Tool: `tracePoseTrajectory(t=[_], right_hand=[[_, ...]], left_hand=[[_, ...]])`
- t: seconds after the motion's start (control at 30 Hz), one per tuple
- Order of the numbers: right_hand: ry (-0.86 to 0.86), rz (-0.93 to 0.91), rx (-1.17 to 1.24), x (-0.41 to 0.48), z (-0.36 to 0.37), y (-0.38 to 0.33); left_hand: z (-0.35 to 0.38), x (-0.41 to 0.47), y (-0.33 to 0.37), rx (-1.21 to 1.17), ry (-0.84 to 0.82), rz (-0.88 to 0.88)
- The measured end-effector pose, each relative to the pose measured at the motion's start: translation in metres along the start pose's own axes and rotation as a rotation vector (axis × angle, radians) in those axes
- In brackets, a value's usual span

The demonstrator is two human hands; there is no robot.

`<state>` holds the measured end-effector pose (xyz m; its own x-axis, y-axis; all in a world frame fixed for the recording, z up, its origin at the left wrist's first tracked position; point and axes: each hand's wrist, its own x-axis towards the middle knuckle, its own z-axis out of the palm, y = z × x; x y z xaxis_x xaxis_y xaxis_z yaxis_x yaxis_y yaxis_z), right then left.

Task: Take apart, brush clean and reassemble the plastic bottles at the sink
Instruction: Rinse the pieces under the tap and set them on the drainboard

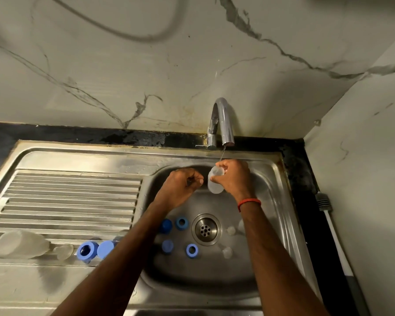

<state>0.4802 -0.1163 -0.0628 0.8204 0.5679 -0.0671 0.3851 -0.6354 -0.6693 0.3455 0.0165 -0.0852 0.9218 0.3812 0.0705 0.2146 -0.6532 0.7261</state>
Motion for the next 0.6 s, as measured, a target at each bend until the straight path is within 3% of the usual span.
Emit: tracePoseTrajectory(t=[0.6], right_hand=[[0.051,-0.042,0.051,-0.001,-0.008,-0.012]], left_hand=[[0.002,-0.003,-0.001,0.016,0.006,0.000]])
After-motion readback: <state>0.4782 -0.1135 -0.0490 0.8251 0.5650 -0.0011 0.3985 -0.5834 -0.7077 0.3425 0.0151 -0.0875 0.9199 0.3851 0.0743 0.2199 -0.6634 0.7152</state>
